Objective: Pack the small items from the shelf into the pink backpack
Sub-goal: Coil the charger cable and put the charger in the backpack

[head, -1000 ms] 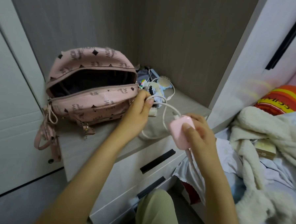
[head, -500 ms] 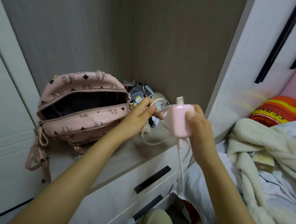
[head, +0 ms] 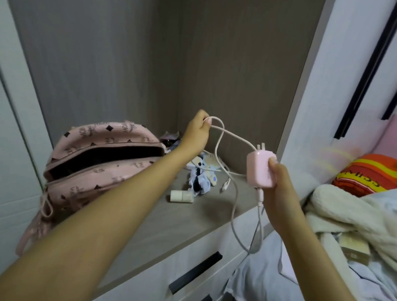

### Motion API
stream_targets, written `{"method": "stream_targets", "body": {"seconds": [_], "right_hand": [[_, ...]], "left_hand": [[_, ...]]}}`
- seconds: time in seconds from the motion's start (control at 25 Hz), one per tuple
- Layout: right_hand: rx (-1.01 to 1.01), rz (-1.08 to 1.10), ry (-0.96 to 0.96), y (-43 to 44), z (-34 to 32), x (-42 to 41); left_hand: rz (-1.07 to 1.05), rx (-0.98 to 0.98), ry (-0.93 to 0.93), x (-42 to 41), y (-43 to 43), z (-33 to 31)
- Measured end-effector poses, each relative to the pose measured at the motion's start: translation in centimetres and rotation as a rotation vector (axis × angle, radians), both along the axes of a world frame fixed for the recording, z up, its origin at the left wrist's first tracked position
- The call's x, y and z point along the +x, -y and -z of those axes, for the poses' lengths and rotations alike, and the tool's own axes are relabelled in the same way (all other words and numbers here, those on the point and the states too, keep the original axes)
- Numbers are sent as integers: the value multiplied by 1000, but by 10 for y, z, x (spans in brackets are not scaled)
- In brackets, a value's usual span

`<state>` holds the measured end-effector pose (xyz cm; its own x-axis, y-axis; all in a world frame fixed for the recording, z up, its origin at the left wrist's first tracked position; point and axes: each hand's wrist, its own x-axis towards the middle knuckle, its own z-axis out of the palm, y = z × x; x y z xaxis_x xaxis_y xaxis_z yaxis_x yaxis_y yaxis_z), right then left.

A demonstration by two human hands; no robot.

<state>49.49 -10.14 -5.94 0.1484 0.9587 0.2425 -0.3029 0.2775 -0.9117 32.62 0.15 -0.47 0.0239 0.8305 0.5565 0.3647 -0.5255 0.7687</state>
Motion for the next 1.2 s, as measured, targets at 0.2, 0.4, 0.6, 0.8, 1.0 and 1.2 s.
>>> {"method": "stream_targets", "body": {"seconds": [0.2, 0.4, 0.6, 0.8, 1.0, 1.2], "right_hand": [[202, 50, 542, -4, -38, 18], [272, 138, 655, -17, -87, 16], [416, 145, 586, -1, -113, 9], [620, 340, 284, 22, -150, -5], [593, 326, 118, 41, -187, -2], [506, 337, 109, 63, -185, -1]], "left_hand": [[148, 147, 166, 25, -12, -77], [179, 274, 140, 29, -6, -153], [282, 305, 203, 26, 22, -167], [650, 36, 604, 24, 62, -170], [788, -4, 664, 17, 108, -196], [685, -23, 559, 12, 139, -177]]}}
